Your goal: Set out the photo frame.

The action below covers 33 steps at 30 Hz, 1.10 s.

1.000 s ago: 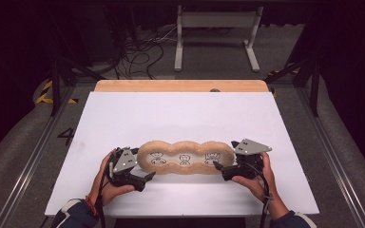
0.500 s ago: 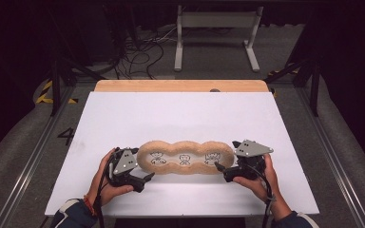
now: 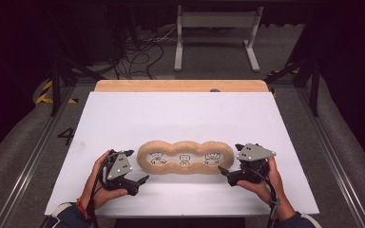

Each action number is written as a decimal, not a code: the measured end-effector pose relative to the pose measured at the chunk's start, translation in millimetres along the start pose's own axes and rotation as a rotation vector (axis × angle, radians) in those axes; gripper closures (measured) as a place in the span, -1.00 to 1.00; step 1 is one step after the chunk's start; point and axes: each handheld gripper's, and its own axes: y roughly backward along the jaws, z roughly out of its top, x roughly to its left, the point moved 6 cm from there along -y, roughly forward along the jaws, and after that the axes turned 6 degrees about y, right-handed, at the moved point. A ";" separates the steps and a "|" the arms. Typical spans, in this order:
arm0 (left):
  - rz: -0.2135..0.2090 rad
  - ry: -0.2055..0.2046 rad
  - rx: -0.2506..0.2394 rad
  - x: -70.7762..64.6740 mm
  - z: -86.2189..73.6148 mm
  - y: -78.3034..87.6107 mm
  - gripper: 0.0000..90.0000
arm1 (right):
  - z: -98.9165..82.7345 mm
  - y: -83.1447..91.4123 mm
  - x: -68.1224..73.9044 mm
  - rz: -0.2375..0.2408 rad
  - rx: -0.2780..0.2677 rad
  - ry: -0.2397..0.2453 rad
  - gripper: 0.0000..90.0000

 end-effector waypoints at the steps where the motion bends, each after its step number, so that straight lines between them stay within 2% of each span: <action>1: 0.000 0.002 -0.001 0.4 -1.2 1.3 -0.88 | -1.0 0.7 0.6 0.000 0.007 0.006 -0.83; 6: 0.002 0.012 0.012 2.4 -8.3 5.2 -0.88 | -5.3 3.5 2.4 -0.006 0.016 0.003 -0.82; 11: 0.008 0.008 0.023 4.8 -15.5 7.4 -0.87 | -10.3 4.1 3.7 -0.015 -0.004 -0.021 -0.80; 18: 0.008 0.015 0.031 7.7 -27.0 11.3 -0.87 | -17.4 5.1 5.4 -0.029 -0.009 -0.014 -0.79; 33: 0.025 0.041 0.035 20.0 -46.4 22.3 -0.88 | -43.4 16.8 -2.8 -0.064 -0.009 -0.066 -0.80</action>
